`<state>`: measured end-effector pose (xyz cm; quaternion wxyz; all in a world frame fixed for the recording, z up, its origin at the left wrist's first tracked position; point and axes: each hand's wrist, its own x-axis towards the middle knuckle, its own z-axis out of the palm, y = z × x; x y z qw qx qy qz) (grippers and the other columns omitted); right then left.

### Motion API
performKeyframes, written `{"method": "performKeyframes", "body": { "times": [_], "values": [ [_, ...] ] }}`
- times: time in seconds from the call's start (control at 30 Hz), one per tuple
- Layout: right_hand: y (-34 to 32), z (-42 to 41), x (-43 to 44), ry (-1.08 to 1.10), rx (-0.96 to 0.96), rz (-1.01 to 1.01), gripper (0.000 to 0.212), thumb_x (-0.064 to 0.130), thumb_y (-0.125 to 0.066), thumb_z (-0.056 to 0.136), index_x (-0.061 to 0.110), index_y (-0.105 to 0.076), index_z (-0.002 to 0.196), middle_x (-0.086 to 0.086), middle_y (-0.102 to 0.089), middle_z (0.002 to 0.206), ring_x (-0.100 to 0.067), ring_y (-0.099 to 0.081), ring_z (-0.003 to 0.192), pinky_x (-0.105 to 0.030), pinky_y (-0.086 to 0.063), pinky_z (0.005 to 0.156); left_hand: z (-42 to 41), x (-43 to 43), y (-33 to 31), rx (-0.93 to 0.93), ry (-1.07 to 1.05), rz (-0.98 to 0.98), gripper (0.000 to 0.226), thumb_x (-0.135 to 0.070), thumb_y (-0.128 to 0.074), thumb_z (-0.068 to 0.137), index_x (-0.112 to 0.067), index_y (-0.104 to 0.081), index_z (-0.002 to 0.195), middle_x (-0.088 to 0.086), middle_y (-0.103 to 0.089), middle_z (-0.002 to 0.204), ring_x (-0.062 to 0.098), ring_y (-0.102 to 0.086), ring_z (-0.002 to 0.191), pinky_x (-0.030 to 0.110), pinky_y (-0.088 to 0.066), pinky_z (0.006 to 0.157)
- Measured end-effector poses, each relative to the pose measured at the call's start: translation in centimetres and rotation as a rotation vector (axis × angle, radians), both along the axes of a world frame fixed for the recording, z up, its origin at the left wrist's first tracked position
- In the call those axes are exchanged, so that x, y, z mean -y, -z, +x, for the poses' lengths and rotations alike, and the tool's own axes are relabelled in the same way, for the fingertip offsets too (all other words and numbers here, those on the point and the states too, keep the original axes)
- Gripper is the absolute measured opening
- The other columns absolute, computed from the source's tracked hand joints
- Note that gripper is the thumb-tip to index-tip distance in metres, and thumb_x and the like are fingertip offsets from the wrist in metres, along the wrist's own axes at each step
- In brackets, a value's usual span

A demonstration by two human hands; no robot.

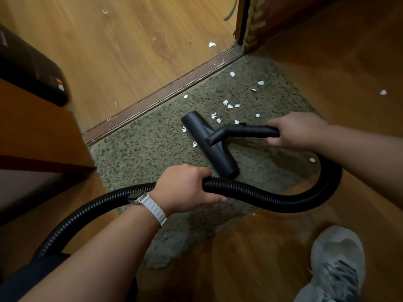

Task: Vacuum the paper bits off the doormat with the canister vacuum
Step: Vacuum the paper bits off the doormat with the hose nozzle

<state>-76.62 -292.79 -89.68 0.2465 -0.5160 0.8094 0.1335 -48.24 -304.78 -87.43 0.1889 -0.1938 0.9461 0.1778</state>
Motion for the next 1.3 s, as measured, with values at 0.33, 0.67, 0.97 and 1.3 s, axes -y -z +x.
{"method": "performKeyframes", "body": {
  "times": [0.33, 0.67, 0.97, 1.3],
  "values": [
    [0.1, -0.5, 0.9, -0.014, 0.009, -0.036, 0.020, 0.051, -0.056, 0.091, 0.036, -0.058, 0.104, 0.006, -0.058, 0.072, -0.013, -0.054, 0.063, -0.028, -0.035, 0.050, 0.4, 0.3, -0.8, -0.036, -0.074, 0.001, 0.063, -0.090, -0.048, 0.066, -0.029, -0.057, 0.079, -0.012, -0.055, 0.062, 0.004, -0.055, 0.061, 0.027, -0.048, 0.059],
    [-0.3, -1.5, -1.0, 0.157, 0.041, -0.017, 0.025, 0.054, -0.057, 0.092, 0.034, -0.060, 0.107, 0.003, -0.061, 0.075, -0.014, -0.057, 0.067, -0.028, -0.037, 0.051, 0.7, 0.3, -0.2, -0.039, -0.059, -0.044, 0.068, -0.092, -0.043, 0.067, -0.028, -0.058, 0.083, -0.011, -0.056, 0.062, 0.007, -0.057, 0.062, 0.029, -0.053, 0.061],
    [-0.1, -2.0, -1.3, 0.259, 0.036, -0.068, 0.026, 0.050, -0.059, 0.092, 0.032, -0.060, 0.111, 0.001, -0.061, 0.075, -0.017, -0.059, 0.065, -0.027, -0.039, 0.050, 0.9, 1.2, -0.2, -0.094, -0.064, -0.087, 0.068, -0.092, -0.038, 0.067, -0.028, -0.056, 0.079, -0.010, -0.054, 0.060, 0.007, -0.056, 0.059, 0.031, -0.055, 0.060],
    [0.8, -2.2, 0.2, 0.305, 0.022, -0.056, 0.021, 0.048, -0.059, 0.091, 0.030, -0.061, 0.104, -0.001, -0.062, 0.074, -0.019, -0.060, 0.064, -0.029, -0.043, 0.051, 1.7, 2.1, -0.3, -0.076, -0.094, -0.101, 0.067, -0.092, -0.040, 0.068, -0.028, -0.056, 0.080, -0.011, -0.054, 0.060, 0.006, -0.055, 0.058, 0.027, -0.051, 0.057]
  ]
}}
